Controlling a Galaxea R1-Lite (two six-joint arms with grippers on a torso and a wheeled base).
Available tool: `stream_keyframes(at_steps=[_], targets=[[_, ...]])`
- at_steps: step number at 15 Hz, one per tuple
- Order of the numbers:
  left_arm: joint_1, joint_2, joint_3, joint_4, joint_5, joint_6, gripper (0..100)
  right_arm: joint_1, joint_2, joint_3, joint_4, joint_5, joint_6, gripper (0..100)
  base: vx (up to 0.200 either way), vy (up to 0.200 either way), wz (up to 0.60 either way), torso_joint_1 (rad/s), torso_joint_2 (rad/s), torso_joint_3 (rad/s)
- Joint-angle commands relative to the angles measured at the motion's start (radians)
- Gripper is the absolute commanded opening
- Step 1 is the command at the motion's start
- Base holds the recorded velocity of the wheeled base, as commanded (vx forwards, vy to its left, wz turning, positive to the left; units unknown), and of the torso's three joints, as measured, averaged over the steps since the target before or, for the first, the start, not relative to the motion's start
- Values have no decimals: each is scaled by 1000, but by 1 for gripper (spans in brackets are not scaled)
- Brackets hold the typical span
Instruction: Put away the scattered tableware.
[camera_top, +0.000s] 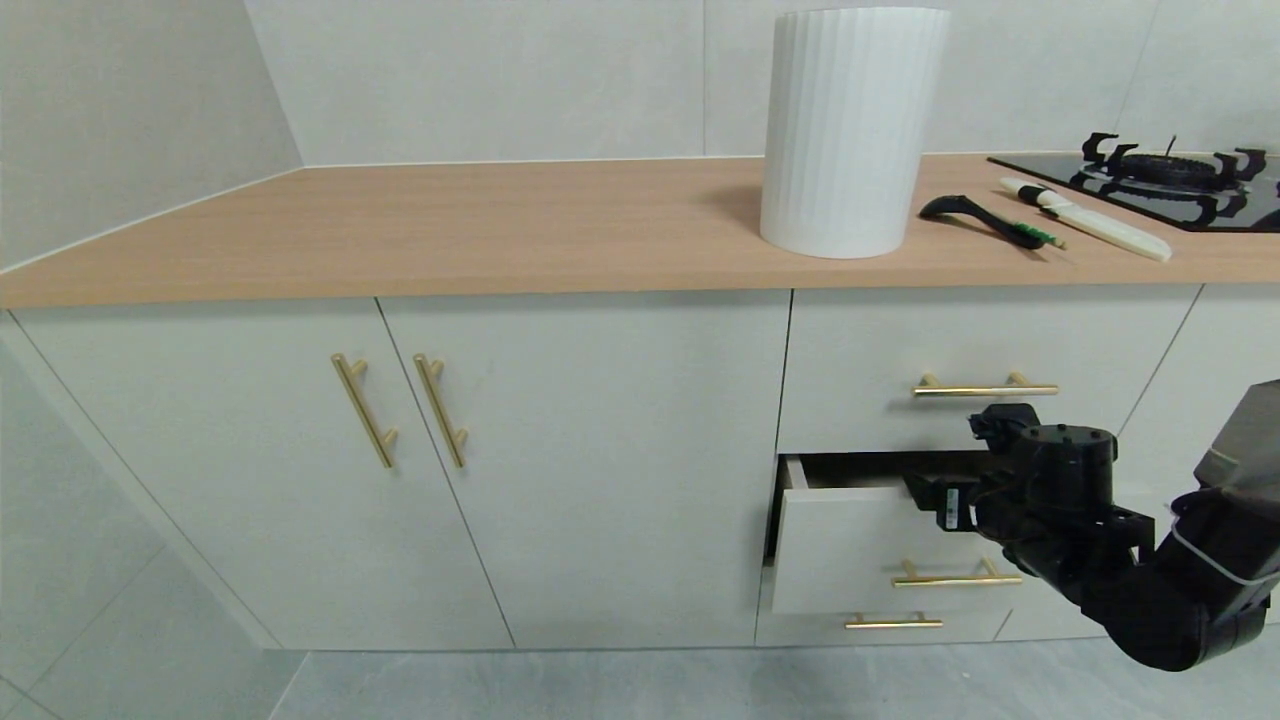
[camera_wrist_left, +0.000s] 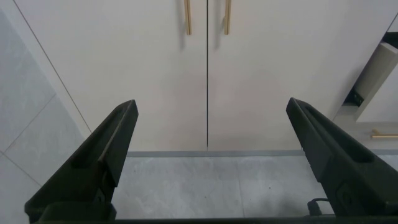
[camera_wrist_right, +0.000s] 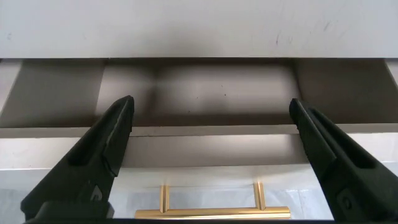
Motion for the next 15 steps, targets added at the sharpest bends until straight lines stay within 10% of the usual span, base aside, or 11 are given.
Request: stream_keyframes(at_steps=[1,15], targets=[[1,2,0,0,1,0,100,-1,-7,1,24,2,1,100,0,0,0,0,0,0],[1,2,0,0,1,0,100,-3,-367,-74,754,208,-4,100,0,0,0,0,0,0]])
